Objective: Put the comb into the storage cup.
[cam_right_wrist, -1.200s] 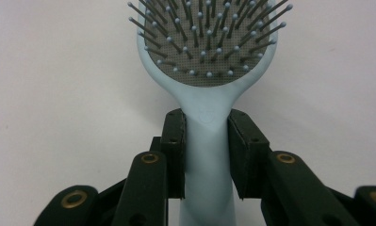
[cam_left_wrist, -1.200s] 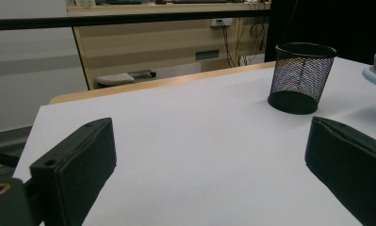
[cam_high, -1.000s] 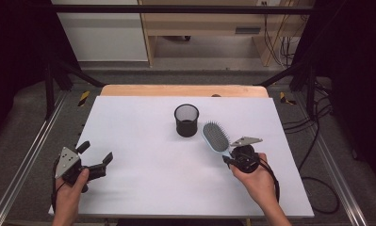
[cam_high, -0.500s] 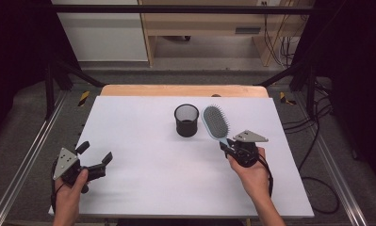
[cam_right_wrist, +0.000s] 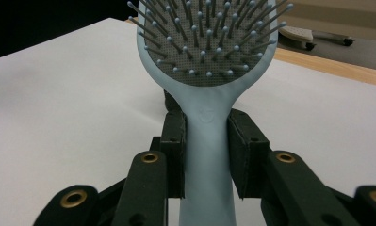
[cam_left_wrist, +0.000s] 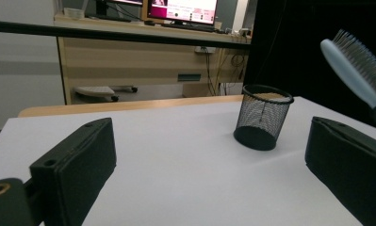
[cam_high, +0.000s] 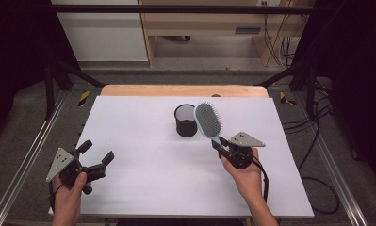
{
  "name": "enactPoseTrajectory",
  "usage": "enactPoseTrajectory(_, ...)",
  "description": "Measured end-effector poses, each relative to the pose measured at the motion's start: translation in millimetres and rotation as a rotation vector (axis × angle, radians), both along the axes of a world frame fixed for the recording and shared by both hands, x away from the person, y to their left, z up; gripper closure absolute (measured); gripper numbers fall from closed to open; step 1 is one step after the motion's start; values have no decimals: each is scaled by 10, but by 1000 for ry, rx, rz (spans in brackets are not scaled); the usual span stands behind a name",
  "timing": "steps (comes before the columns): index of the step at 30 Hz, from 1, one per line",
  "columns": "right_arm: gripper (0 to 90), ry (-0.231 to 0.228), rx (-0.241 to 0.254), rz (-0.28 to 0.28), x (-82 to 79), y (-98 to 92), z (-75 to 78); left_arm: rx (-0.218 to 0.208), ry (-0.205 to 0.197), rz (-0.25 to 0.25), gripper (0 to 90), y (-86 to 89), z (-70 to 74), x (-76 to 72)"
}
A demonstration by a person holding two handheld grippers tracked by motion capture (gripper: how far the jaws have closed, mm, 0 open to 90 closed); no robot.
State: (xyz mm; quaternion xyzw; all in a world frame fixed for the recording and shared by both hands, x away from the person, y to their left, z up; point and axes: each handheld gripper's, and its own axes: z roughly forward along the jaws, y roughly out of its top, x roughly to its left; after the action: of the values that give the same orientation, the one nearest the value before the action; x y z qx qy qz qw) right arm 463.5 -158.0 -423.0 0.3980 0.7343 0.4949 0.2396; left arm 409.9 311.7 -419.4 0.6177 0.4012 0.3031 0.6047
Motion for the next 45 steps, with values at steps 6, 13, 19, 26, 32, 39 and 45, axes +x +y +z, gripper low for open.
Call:
enactPoseTrajectory(6, 698, -21, 1, 38, -7, 137, 9, -24, 9, -54, 25, -235, 159, 100)
enactPoseTrajectory(13, 699, -42, 24, 57, -31, 193, 32, -49, 27, -132, 28, -628, 330, 293)
enactPoseTrajectory(19, 699, -48, 37, 64, -56, 231, 23, -56, 48, -213, 29, -1040, 463, 463)
enactPoseTrajectory(26, 699, -61, 54, 73, -89, 267, 24, -91, 67, -283, 30, -1457, 534, 572)
enactPoseTrajectory(32, 699, -74, 69, 82, -118, 300, 32, -102, 91, -321, 31, -1695, 542, 638)
enactPoseTrajectory(39, 699, -86, 65, 92, -141, 343, 26, -117, 118, -346, 31, -1829, 527, 682)
enactPoseTrajectory(45, 699, -101, 69, 102, -163, 369, 39, -137, 139, -342, 33, -1879, 493, 709)
